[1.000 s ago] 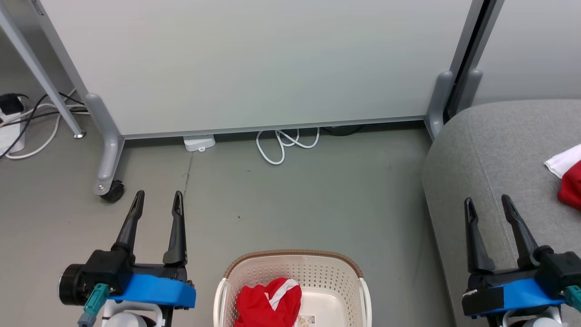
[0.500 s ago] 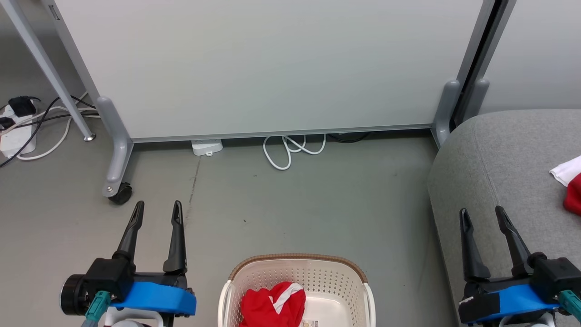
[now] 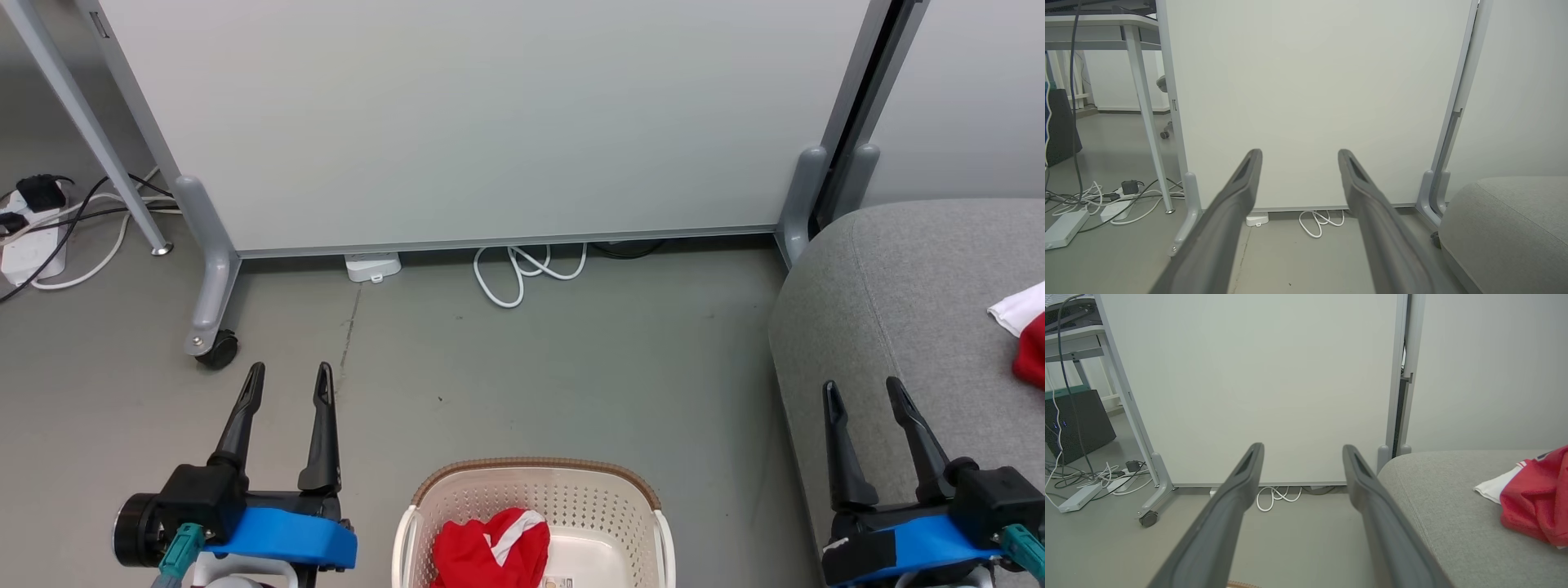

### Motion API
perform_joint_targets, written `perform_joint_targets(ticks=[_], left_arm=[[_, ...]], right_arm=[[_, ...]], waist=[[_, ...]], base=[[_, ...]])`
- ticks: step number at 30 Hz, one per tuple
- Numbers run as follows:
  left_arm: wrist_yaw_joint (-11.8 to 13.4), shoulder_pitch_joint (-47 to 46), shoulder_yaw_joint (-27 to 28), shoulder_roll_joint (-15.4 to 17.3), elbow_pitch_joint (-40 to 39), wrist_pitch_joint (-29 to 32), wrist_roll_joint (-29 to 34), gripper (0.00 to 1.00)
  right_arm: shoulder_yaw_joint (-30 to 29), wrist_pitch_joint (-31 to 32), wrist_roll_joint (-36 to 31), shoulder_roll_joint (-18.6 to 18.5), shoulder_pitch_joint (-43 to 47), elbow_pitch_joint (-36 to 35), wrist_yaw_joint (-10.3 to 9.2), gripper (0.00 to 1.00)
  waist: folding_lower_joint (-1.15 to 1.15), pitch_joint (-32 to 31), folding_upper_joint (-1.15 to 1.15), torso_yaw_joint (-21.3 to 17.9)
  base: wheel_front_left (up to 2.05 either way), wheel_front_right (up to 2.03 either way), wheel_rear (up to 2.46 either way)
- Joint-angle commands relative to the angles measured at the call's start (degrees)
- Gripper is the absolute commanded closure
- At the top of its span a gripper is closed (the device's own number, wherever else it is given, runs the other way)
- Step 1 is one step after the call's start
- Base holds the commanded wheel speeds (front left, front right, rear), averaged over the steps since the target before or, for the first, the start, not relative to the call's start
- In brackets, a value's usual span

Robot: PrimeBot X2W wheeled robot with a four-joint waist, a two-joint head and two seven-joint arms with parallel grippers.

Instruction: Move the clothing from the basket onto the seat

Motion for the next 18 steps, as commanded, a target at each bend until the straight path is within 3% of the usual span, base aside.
perform_joint_targets(ticks=[1,9,18], left_arm=[[-0.4,0.4,-0.2,0.1,0.0,-0.2,0.0,0.0],[-0.4,-0.8,-1.8,0.5,0.7,-0.2,-0.7,0.0],[-0.4,-8.0,-12.8,3.1,7.0,-0.2,-3.8,0.0]], right_arm=[[0.0,0.0,0.3,0.1,0.6,0.1,0.03,0.0],[0.4,0.0,0.5,0.1,0.0,0.1,0.03,0.0],[1.0,0.0,-0.2,0.1,-3.3,-1.4,0.03,0.0]], waist=[[0.0,0.0,0.0,0.0],[0.0,0.2,0.0,-0.4],[0.0,4.0,0.0,-3.2]], base=[[0.0,0.0,0.0],[0.0,0.0,0.0],[0.0,0.0,0.0]])
